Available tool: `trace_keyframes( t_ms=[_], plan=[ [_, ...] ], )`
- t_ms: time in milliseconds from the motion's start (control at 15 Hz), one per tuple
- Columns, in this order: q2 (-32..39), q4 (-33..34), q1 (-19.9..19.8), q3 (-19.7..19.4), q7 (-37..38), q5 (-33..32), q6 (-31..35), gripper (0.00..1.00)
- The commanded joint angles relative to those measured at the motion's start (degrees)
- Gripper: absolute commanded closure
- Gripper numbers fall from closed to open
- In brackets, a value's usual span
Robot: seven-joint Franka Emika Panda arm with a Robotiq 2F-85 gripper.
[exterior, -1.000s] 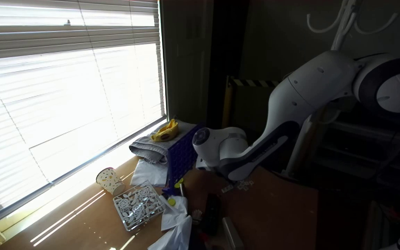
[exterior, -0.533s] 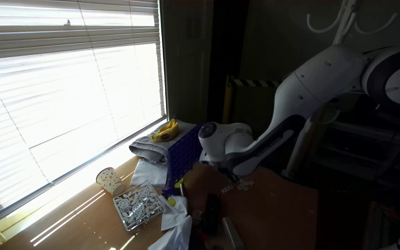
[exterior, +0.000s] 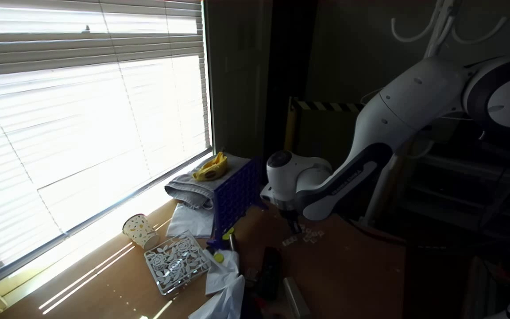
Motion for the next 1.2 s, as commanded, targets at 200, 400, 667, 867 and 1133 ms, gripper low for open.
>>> trace_keyframes(
  t_ms=[200,400,667,867,1133],
  plan=[
    [-2.46,-4.23,-0.22,-1.83,6.32,3.73,6.28,1.0],
    [-3.75,-6.13,-0.37,-2.5,8.9,5.24,7.23,1.0],
    [-5.6,-8.6,-0.75,-3.62,12.17,6.8,8.63,1.0],
    [-5.85,-9.67,-1.2,-4.27,14.07,8.16,10.73,1.0],
    [-5.4,-10.56,-2.11,-4.37,14.84,10.16,14.14,1.0]
  ],
)
